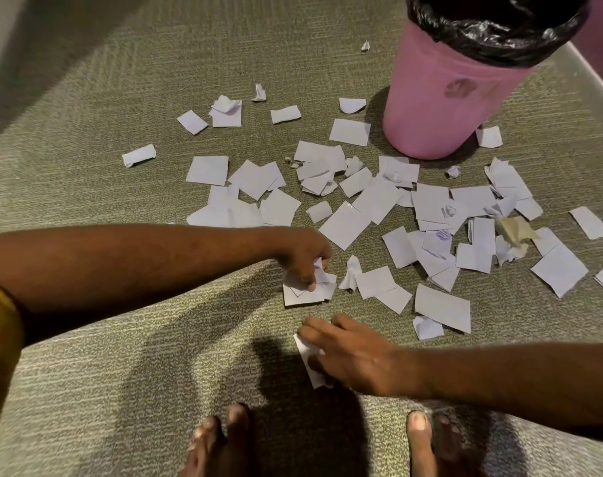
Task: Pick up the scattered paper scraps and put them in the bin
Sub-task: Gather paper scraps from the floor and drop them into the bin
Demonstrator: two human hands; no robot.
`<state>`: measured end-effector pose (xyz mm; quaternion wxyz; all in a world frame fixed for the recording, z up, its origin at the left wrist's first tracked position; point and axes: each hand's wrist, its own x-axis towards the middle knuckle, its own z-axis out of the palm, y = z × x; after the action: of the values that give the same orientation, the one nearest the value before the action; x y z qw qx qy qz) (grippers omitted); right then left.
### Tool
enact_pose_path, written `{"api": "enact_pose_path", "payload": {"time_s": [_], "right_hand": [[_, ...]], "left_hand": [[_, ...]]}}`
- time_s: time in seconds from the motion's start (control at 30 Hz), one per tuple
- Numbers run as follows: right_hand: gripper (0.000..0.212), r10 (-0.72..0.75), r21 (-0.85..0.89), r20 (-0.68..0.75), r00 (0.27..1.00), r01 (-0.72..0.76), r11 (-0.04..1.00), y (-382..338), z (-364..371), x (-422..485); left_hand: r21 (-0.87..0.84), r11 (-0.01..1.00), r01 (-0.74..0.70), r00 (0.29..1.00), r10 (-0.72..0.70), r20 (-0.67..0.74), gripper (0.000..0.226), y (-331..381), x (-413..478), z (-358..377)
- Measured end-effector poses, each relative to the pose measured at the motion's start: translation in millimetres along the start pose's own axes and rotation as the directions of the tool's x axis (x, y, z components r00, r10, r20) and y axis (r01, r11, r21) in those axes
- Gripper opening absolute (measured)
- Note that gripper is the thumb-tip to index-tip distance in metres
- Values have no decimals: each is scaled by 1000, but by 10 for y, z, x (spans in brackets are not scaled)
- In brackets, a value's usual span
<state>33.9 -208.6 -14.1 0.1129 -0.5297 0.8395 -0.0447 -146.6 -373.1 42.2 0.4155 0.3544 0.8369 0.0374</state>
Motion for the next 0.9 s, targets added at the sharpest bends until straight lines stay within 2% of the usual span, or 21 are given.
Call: {"api": "enact_pose_path", "payload": {"time_s": [0.07,0.27,0.43,0.5,0.63,0.7,0.8,0.9], "right_hand": [[18,122,93,7,992,-123,988,6,-18,46],[40,188,185,52,981,-195,963,27,-142,167],[14,149,347,94,984,-172,922,56,-117,114],[18,196,366,129,972,-231,902,162,-137,78],[39,395,403,235,888,-459,792,621,-333,23],[37,503,434,227,834,-549,714,891,-530,-23],[30,641,578,144,754,-590,564,1189,-949,-113],[26,739,708,64,671,-553,441,1356,-1403,-210]], "left_hand": [[-2,1000,8,1000,-8,2,35,-11,-1,-7],[5,997,74,997,-73,-34,33,-95,-8,-8],[-12,995,96,994,-97,-49,30,-147,-17,-60],[-45,994,97,994,-99,-46,39,-147,-18,-99],[-150,986,67,992,-81,-93,40,-122,-29,-266],[-225,974,40,989,-71,-132,39,-110,-43,-368],[-348,937,-15,980,-55,-192,38,-121,-62,-543],[-492,868,-65,960,-80,-269,48,-108,-106,-790]]}}
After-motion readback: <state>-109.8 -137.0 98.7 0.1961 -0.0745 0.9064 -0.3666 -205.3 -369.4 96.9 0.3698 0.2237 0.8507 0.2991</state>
